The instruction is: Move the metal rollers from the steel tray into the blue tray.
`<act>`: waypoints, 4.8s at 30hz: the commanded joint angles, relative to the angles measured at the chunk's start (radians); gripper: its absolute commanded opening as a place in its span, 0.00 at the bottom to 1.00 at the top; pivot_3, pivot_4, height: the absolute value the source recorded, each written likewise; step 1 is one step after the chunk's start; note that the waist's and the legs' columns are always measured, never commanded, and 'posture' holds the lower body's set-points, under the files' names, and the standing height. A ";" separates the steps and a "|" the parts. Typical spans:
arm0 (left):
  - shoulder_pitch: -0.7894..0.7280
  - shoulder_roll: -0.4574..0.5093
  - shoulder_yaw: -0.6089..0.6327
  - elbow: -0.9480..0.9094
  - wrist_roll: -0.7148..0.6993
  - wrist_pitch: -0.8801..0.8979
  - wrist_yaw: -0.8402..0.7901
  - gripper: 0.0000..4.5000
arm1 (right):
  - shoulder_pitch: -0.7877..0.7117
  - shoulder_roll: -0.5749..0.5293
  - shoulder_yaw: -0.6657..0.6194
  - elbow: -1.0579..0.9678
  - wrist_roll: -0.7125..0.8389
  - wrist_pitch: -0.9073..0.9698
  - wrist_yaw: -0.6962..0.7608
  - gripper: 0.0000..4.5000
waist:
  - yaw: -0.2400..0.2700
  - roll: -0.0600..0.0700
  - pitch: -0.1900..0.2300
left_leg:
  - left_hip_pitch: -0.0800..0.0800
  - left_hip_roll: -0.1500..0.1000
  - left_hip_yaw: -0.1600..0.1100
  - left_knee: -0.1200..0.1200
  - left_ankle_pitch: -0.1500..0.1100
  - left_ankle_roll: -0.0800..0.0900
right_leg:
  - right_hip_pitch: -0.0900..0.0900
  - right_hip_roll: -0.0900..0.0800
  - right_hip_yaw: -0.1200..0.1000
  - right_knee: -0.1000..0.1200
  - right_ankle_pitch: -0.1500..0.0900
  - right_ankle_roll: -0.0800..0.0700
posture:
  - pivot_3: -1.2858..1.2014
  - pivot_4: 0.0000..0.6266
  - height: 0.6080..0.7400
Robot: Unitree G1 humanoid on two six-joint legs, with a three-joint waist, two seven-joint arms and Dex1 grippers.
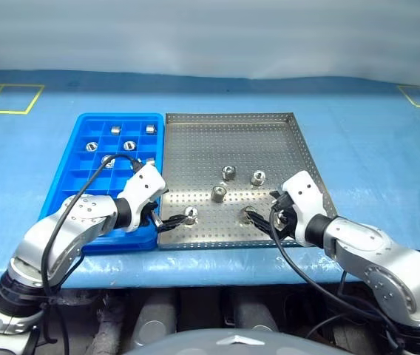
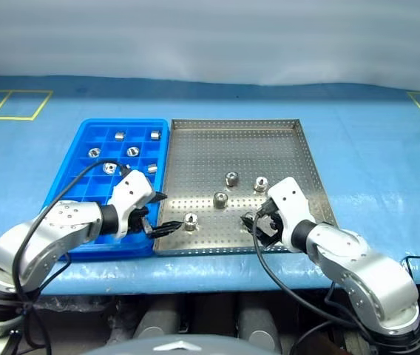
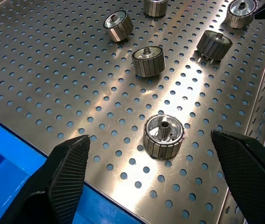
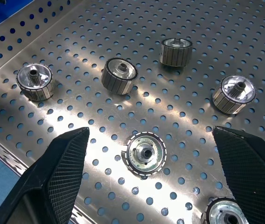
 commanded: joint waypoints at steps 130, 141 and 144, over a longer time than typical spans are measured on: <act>-0.315 -0.473 0.016 0.437 0.162 -0.071 0.125 0.99 | 0.089 0.188 0.147 0.018 -0.249 -0.321 -0.006 1.00 | -0.006 -0.003 0.002 | -0.003 -0.001 0.002 0.012 -0.001 0.005 | -0.002 -0.001 0.002 0.009 0.001 0.001 | 0.51 0.24 1.00; -0.348 -0.540 -0.158 0.657 0.227 -0.136 0.080 0.99 | 0.159 0.211 0.131 -0.035 -0.261 -0.300 -0.063 1.00 | -0.044 -0.003 0.002 | -0.002 -0.001 0.003 0.012 -0.001 0.005 | -0.002 -0.001 0.003 0.009 0.001 0.002 | 0.49 0.24 1.00; -0.344 -0.533 -0.205 0.676 0.264 -0.154 0.078 0.99 | 0.159 0.216 0.136 -0.036 -0.262 -0.300 -0.068 1.00 | -0.048 -0.003 0.002 | -0.002 -0.001 0.003 0.012 -0.001 0.005 | -0.002 -0.001 0.003 0.009 0.001 0.002 | 0.49 0.24 1.00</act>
